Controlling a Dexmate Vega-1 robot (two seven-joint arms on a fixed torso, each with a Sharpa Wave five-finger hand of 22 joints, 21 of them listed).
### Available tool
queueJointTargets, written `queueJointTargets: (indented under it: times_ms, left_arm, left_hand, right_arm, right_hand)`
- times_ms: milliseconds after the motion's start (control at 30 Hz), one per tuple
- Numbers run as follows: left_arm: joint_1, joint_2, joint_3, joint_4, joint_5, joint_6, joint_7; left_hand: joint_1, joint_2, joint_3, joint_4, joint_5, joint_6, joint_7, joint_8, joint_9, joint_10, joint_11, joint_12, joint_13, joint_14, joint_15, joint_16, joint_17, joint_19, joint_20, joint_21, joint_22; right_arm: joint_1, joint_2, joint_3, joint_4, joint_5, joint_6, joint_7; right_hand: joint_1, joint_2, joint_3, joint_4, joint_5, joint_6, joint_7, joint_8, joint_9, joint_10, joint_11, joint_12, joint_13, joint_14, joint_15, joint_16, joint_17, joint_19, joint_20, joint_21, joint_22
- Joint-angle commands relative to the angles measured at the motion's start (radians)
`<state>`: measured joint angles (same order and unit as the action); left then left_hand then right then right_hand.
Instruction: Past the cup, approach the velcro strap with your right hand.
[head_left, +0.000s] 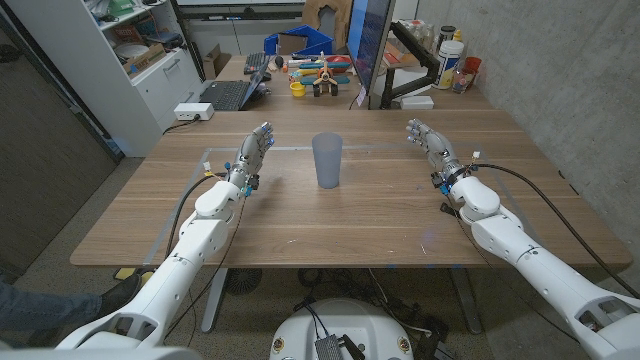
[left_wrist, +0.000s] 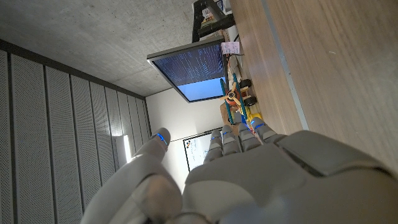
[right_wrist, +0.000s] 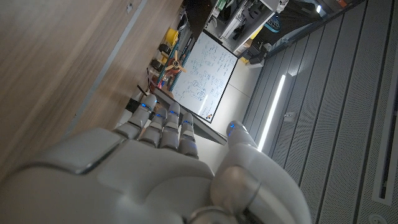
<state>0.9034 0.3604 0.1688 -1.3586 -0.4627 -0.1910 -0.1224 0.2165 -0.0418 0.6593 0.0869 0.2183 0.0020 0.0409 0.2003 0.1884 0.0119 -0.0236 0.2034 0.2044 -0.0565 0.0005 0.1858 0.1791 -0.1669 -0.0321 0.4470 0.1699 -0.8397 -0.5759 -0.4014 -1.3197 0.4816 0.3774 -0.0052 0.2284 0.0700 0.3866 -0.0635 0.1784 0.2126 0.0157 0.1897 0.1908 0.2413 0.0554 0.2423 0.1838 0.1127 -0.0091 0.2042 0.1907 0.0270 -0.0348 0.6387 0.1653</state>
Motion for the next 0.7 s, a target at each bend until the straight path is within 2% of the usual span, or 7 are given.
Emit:
queueJointTargets:
  times_ms: [33, 233, 500, 700]
  left_arm:
    - [0.008, -0.005, -0.005, -0.01, 0.005, -0.012, 0.006]
    - [0.01, -0.006, -0.003, -0.014, 0.006, -0.013, 0.01]
    - [0.013, -0.004, 0.001, -0.022, 0.01, -0.005, 0.015]
    - [0.017, -0.002, 0.004, -0.035, 0.014, 0.002, 0.024]
  left_hand:
    - [0.01, 0.005, 0.003, -0.009, 0.004, 0.01, 0.002, 0.005, 0.001, 0.004, -0.004, 0.006, 0.001, -0.003, 0.002, 0.006, 0.003, -0.027, -0.007, -0.008, 0.004]
    - [0.012, 0.007, 0.003, -0.01, 0.004, 0.012, 0.0, 0.005, 0.001, 0.005, -0.004, 0.007, 0.0, -0.003, 0.002, 0.006, 0.002, -0.026, -0.006, -0.01, 0.004]
    - [0.015, 0.009, 0.004, -0.012, 0.004, 0.016, -0.001, 0.006, 0.001, 0.005, -0.006, 0.007, -0.001, -0.002, 0.002, 0.006, 0.002, -0.027, -0.004, -0.013, 0.004]
    - [0.016, 0.01, 0.004, -0.013, 0.004, 0.019, -0.001, 0.006, 0.001, 0.007, -0.008, 0.007, -0.002, -0.002, 0.001, 0.006, 0.002, -0.026, -0.004, -0.016, 0.004]
  right_arm:
    - [-0.003, -0.013, -0.003, 0.0, -0.038, 0.034, -0.004]
    - [-0.009, -0.021, 0.0, -0.007, -0.044, 0.04, -0.006]
    - [-0.014, -0.028, 0.005, -0.002, -0.053, 0.059, -0.006]
    - [-0.02, -0.023, 0.012, 0.01, -0.065, 0.076, -0.029]
  right_hand:
    - [0.005, -0.005, 0.001, -0.009, 0.007, 0.001, -0.006, 0.009, 0.002, 0.006, -0.003, 0.004, 0.005, 0.012, -0.011, 0.005, 0.0, 0.014, -0.027, -0.006, 0.004]
    - [0.004, -0.007, 0.0, -0.011, 0.008, -0.001, -0.01, 0.008, 0.002, 0.008, -0.007, 0.004, 0.005, 0.016, -0.016, 0.005, -0.001, 0.024, -0.036, -0.007, 0.004]
    - [-0.001, -0.012, -0.004, -0.011, 0.008, 0.0, -0.017, 0.009, 0.002, 0.015, -0.015, 0.005, 0.005, 0.019, -0.019, 0.005, -0.001, 0.034, -0.037, -0.012, 0.003]
    - [-0.003, -0.014, -0.006, -0.012, 0.009, 0.003, -0.02, 0.01, 0.002, 0.022, -0.012, 0.006, 0.006, 0.026, -0.02, 0.006, -0.001, 0.037, -0.037, -0.016, 0.003]
